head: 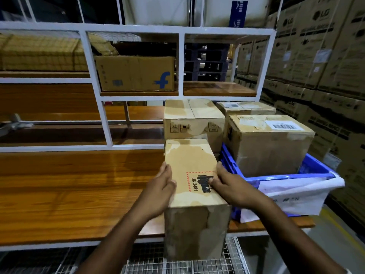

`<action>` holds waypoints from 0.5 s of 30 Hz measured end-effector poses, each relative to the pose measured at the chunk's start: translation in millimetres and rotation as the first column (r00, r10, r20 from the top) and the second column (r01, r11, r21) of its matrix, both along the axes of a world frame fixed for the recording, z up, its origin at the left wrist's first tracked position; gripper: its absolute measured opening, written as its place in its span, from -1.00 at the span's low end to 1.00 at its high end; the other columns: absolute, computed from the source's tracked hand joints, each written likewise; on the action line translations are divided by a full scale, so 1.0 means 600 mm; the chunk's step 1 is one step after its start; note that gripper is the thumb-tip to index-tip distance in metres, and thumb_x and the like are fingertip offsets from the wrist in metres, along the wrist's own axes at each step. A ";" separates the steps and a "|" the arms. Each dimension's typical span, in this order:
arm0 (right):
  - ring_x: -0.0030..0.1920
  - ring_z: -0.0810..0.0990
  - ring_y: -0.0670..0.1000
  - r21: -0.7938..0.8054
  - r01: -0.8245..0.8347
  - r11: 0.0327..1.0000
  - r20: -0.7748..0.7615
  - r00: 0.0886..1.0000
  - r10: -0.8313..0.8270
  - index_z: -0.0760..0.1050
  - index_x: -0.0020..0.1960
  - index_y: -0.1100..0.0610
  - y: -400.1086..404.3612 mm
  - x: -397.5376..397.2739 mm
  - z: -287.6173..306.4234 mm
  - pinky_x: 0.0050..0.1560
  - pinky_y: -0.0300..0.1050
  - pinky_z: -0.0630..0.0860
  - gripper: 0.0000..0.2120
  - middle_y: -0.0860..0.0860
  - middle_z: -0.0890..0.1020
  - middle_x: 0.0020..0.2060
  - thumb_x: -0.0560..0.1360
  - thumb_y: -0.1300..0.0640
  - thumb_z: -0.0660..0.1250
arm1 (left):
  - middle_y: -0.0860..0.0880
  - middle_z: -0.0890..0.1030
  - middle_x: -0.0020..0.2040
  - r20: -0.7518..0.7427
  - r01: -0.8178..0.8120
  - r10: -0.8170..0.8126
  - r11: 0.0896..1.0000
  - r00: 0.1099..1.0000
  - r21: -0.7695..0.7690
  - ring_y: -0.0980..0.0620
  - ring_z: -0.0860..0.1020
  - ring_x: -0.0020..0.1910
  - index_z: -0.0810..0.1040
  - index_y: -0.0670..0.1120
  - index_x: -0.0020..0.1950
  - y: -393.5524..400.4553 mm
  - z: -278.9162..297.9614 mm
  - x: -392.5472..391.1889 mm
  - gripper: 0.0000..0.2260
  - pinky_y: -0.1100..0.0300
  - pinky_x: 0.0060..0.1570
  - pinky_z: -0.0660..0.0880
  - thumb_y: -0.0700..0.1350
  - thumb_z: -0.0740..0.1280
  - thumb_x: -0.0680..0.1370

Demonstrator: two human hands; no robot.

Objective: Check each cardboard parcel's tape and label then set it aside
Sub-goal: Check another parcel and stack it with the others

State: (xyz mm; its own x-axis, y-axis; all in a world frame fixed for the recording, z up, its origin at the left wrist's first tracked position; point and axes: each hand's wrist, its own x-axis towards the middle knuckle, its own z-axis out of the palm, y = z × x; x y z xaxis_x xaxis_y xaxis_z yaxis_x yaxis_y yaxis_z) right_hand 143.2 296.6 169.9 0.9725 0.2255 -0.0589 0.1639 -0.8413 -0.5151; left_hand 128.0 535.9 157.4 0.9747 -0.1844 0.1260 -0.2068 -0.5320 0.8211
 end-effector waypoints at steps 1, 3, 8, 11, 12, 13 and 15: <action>0.47 0.32 0.09 0.031 0.031 0.999 -0.061 0.998 -0.029 -0.19 0.62 0.12 -0.002 0.026 0.006 0.33 -0.13 0.30 -0.25 0.08 0.25 0.54 0.64 -0.16 0.12 | 0.07 0.09 0.60 -0.049 -0.004 0.004 1.000 0.999 -0.009 0.06 0.17 0.53 0.06 -0.01 0.61 -0.004 0.012 0.021 -0.50 0.28 0.31 0.27 -0.06 0.14 0.69; 0.40 0.41 0.10 0.134 0.092 0.987 -0.150 0.986 -0.072 -0.21 0.61 0.14 -0.001 0.083 0.010 0.37 -0.07 0.34 -0.16 0.08 0.29 0.52 0.61 -0.20 0.19 | -0.03 0.42 0.44 -0.166 -0.006 -0.008 0.997 0.986 -0.079 -0.01 0.46 0.34 0.04 0.05 0.60 -0.011 0.029 0.071 -0.50 0.12 0.16 0.51 -0.09 0.13 0.69; 0.09 0.63 0.07 0.246 0.185 0.951 -0.178 0.974 -0.143 0.49 0.30 0.12 0.017 0.206 -0.001 0.23 0.10 0.53 -0.34 0.08 0.63 0.18 0.45 -0.38 0.26 | -0.07 0.59 0.22 -0.260 -0.061 0.015 0.984 0.966 -0.170 -0.05 0.63 0.09 0.05 0.19 0.54 -0.024 0.036 0.199 -0.49 -0.14 0.10 0.58 -0.06 0.18 0.66; 0.19 0.58 0.16 0.256 0.305 0.917 -0.175 0.948 -0.266 0.49 0.34 0.21 0.032 0.245 0.003 0.21 0.00 0.50 -0.28 0.14 0.59 0.24 0.49 -0.37 0.24 | -0.11 0.53 0.29 -0.257 -0.182 0.149 0.977 0.955 -0.113 -0.12 0.56 0.16 0.14 0.11 0.50 -0.036 0.035 0.245 -0.55 -0.14 0.20 0.51 0.00 0.21 0.64; 0.22 0.56 0.17 0.249 0.328 0.911 -0.167 0.941 -0.293 0.46 0.37 0.24 0.035 0.254 0.001 0.22 -0.01 0.49 -0.28 0.16 0.57 0.27 0.51 -0.34 0.23 | -0.12 0.52 0.29 -0.263 -0.221 0.192 0.972 0.946 -0.085 -0.14 0.55 0.18 0.14 0.09 0.48 -0.038 0.036 0.249 -0.55 -0.14 0.20 0.51 0.02 0.21 0.63; 0.22 0.56 0.17 0.240 0.339 0.910 -0.158 0.938 -0.308 0.45 0.37 0.25 0.037 0.259 0.000 0.23 0.00 0.49 -0.29 0.17 0.56 0.27 0.53 -0.33 0.22 | -0.13 0.52 0.30 -0.255 -0.245 0.222 0.968 0.941 -0.062 -0.15 0.54 0.19 0.13 0.08 0.47 -0.038 0.034 0.254 -0.55 -0.14 0.19 0.51 0.05 0.21 0.63; 0.19 0.58 0.16 0.227 0.323 0.919 -0.151 0.944 -0.294 0.48 0.35 0.23 0.037 0.256 -0.001 0.24 0.02 0.50 -0.31 0.16 0.59 0.25 0.53 -0.33 0.22 | -0.13 0.51 0.31 -0.241 -0.248 0.229 0.967 0.943 -0.050 -0.16 0.54 0.20 0.10 0.08 0.49 -0.037 0.030 0.250 -0.53 -0.15 0.19 0.52 0.07 0.20 0.63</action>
